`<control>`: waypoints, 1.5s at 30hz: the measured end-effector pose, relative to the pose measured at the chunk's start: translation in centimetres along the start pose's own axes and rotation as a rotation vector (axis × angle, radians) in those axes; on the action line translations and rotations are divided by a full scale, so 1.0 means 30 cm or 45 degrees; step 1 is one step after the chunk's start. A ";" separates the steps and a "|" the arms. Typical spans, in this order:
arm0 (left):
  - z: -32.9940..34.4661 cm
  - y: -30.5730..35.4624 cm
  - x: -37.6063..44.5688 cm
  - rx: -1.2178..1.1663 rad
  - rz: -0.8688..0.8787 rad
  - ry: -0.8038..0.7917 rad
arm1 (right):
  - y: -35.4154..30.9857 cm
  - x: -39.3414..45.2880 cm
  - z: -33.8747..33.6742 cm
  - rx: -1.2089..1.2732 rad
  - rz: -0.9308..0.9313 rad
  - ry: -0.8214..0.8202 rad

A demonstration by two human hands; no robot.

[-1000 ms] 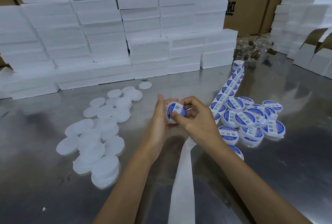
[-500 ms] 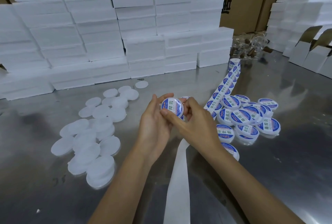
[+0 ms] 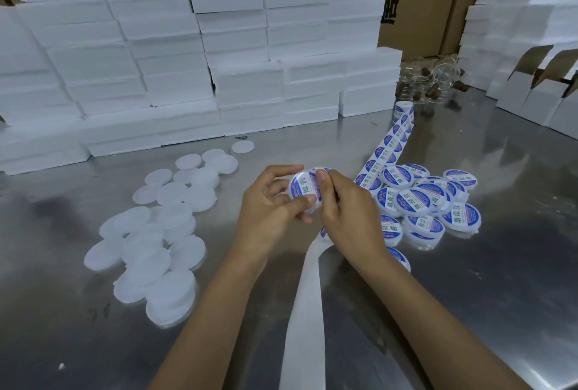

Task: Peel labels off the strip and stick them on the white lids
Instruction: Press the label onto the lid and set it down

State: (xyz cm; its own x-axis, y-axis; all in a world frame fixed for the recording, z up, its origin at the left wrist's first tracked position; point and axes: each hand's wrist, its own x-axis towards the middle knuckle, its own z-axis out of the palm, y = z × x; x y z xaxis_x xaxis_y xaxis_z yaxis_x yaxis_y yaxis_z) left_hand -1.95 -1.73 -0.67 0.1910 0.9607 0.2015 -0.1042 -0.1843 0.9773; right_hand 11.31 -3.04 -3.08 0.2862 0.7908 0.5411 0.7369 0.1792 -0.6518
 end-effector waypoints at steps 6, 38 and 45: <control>-0.008 0.003 -0.002 -0.110 -0.073 0.241 | -0.002 -0.019 -0.010 -0.099 -0.051 -0.071; -0.007 -0.017 0.002 -0.209 -0.238 0.206 | 0.090 0.012 -0.061 -0.069 0.189 -0.045; -0.035 -0.028 0.014 -0.066 -0.318 0.332 | 0.276 0.052 -0.235 -0.432 0.600 0.336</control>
State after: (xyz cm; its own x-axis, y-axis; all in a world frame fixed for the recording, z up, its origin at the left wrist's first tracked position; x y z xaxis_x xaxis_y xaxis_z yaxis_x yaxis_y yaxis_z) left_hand -2.80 -0.96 -1.49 -0.0375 0.9966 -0.0731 -0.1366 0.0673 0.9883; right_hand 22.17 -4.45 -3.90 0.7364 0.5609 0.3783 0.6356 -0.3821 -0.6708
